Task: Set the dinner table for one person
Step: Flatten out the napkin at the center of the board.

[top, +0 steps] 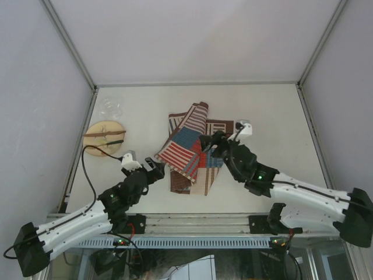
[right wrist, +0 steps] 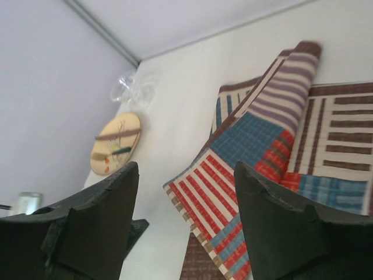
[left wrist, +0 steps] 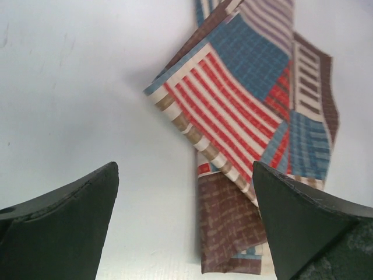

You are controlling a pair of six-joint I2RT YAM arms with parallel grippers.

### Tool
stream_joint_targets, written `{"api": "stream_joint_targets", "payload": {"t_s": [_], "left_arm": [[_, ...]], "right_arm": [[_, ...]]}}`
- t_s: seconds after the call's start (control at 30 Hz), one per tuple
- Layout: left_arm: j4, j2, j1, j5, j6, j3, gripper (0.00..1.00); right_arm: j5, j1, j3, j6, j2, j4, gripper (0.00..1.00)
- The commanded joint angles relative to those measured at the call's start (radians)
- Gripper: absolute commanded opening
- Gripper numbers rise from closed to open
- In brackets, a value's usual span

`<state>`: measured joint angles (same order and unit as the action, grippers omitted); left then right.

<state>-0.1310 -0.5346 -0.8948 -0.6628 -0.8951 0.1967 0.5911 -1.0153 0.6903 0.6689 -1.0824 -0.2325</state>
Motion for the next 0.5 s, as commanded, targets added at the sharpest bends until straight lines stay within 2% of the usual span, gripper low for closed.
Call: {"api": "stream_joint_targets", "payload": {"t_s": [0.0,0.17,0.47], "left_arm": [[0.08,-0.162,-0.003,-0.06,-0.174,0.04,0.99],[0.253,-0.336,-0.003,0.001,-0.246,0.071,0.97],[0.36,-0.532,-0.003,0.025,-0.225,0.163,0.98]], "right_arm": [[0.143,-0.03,-0.071,0.005,0.197,0.084,0.66],[0.184,-0.042,-0.106,0.025,0.35,0.186,0.66],[0.201,-0.056,-0.153,0.054,0.427,0.237,0.65]]}}
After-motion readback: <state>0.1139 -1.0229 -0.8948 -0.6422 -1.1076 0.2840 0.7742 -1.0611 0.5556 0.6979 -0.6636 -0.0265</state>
